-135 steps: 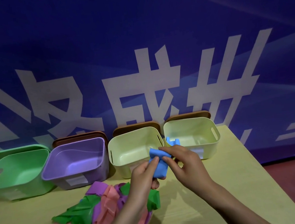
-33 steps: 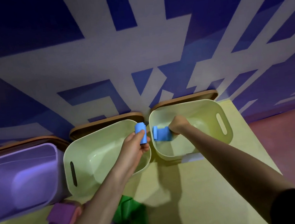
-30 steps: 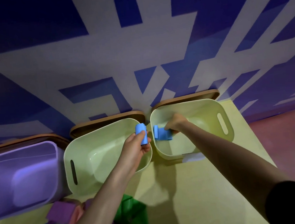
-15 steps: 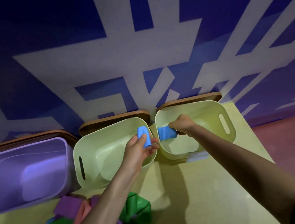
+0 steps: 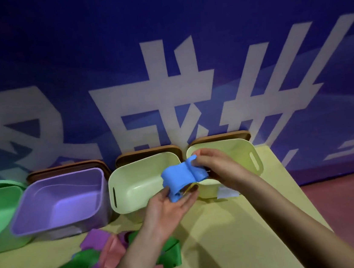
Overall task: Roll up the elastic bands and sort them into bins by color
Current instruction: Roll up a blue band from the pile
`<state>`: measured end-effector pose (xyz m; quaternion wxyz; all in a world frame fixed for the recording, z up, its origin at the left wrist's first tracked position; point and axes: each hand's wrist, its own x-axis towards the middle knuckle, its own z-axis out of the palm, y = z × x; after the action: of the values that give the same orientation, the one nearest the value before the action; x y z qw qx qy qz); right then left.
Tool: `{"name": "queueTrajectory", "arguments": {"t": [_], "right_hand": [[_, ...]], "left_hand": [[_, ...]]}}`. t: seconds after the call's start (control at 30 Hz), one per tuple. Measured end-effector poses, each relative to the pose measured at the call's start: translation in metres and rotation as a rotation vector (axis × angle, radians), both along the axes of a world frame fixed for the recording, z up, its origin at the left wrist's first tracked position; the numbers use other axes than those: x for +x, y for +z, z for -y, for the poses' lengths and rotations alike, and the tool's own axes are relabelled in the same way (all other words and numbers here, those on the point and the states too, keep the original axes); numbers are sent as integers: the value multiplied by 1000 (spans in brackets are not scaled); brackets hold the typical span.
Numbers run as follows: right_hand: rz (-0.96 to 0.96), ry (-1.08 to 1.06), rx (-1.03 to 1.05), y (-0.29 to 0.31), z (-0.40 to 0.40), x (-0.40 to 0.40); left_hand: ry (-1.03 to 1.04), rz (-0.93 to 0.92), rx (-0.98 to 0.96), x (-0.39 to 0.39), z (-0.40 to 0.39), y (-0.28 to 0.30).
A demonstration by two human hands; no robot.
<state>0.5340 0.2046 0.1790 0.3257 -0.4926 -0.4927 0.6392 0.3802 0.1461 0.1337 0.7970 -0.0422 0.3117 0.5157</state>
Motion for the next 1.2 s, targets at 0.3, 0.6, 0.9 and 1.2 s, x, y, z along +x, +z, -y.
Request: {"name": "queueTrajectory", "arguments": {"t": [0.3,0.6,0.9,1.2], "right_hand": [[585,-92,613,-26,74,-35],[293,-129,522,-28,104,-44],[281,-184,453,-17,108,-39],[447,-247,729,-26,109,-34]], "left_hand": [[104,-201,80,-9,72,17],[198,-244,66,-16,93,22],[109,-352,152,-11,89,33],[127,-310,138,1,70,26]]}}
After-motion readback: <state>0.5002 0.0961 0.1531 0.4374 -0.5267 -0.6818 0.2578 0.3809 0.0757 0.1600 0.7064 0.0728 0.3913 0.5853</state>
